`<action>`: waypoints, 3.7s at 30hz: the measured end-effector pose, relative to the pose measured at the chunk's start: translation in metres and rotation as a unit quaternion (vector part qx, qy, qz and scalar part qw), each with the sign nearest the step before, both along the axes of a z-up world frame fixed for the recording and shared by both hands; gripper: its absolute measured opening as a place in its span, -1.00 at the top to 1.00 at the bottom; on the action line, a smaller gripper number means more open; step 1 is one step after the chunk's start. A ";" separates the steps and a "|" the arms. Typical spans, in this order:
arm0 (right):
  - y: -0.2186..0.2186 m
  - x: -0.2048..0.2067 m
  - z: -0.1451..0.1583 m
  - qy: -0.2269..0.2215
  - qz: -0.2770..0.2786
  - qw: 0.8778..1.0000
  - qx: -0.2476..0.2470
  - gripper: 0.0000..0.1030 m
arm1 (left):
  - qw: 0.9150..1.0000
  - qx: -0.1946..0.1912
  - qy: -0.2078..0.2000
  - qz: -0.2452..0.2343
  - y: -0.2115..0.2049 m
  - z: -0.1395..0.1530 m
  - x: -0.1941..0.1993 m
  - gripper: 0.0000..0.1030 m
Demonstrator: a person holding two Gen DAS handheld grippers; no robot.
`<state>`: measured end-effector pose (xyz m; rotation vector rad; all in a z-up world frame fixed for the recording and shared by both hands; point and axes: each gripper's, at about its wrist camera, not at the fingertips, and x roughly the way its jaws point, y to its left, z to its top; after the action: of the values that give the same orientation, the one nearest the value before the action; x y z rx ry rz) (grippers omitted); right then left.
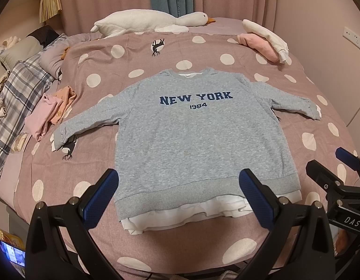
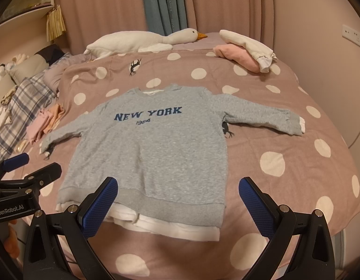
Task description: Fold small clothes
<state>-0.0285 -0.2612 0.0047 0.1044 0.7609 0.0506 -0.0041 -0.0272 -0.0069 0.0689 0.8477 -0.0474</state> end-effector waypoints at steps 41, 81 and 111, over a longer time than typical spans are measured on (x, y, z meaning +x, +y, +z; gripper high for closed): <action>-0.188 0.046 -0.114 0.019 -0.160 0.923 0.351 -0.99 | 0.946 -0.302 0.117 0.032 0.054 -0.096 0.083 -1.00; -0.089 0.221 0.066 -0.086 -0.068 0.994 0.030 0.65 | 0.946 -0.280 0.124 0.105 0.137 -0.105 0.093 -1.00; 0.007 0.279 -0.031 0.057 0.067 0.996 0.025 -0.16 | 0.934 -0.290 0.129 0.165 0.203 -0.120 0.069 -1.00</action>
<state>0.2501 -0.2542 -0.0263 0.1046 0.8802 0.1930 0.0647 0.1761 -0.1269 -0.6496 1.0683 0.0120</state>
